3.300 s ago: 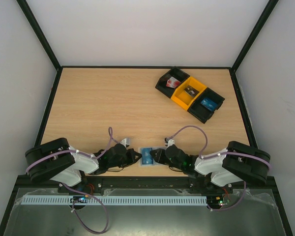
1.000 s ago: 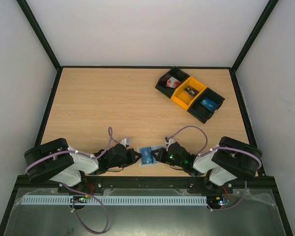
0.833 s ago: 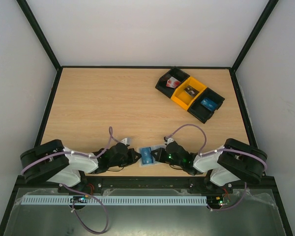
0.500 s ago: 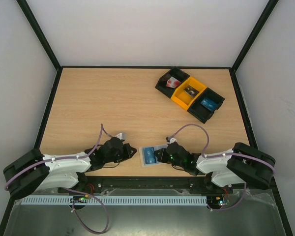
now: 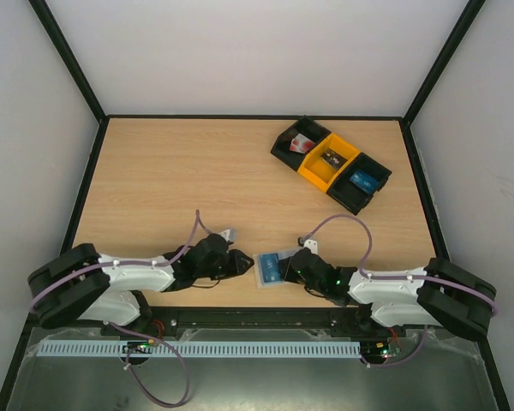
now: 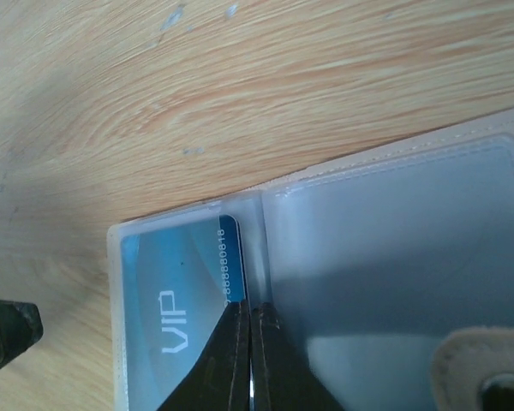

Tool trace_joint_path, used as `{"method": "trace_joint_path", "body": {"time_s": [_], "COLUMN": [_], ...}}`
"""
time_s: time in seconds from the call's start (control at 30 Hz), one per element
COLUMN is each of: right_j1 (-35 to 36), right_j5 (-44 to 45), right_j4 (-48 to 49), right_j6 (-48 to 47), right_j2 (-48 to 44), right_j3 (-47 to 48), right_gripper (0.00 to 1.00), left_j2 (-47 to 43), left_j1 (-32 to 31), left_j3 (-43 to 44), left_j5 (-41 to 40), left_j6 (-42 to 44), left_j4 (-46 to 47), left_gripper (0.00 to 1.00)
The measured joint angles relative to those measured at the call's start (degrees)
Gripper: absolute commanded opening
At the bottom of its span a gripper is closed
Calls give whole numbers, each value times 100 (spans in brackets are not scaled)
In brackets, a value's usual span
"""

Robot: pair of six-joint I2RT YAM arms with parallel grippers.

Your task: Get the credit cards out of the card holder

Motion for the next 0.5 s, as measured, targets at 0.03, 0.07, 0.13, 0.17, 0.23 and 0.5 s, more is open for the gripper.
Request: {"method": "trace_joint_path", "body": {"time_s": [0.03, 0.07, 0.13, 0.17, 0.23, 0.5], "right_j1": [0, 2, 7, 9, 9, 37], "right_j5": [87, 164, 326, 396, 540, 909], "right_j4": [-164, -330, -682, -866, -1172, -1947], "right_j6": [-2, -4, -24, -39, -66, -201], "right_j2": [-72, -138, -256, -304, -389, -570], "right_j3": [26, 59, 146, 201, 310, 560], "right_gripper": [2, 2, 2, 3, 4, 13], "left_j2": [131, 245, 509, 636, 841, 1126], "left_j1": [-28, -46, -68, -76, -94, -129], "left_j3": [74, 127, 205, 229, 262, 310], "left_j5": [31, 59, 146, 177, 214, 219], "left_j6": [20, 28, 42, 48, 63, 81], "left_j4": [70, 155, 352, 413, 496, 570], "left_gripper": [25, 25, 27, 28, 29, 33]}}
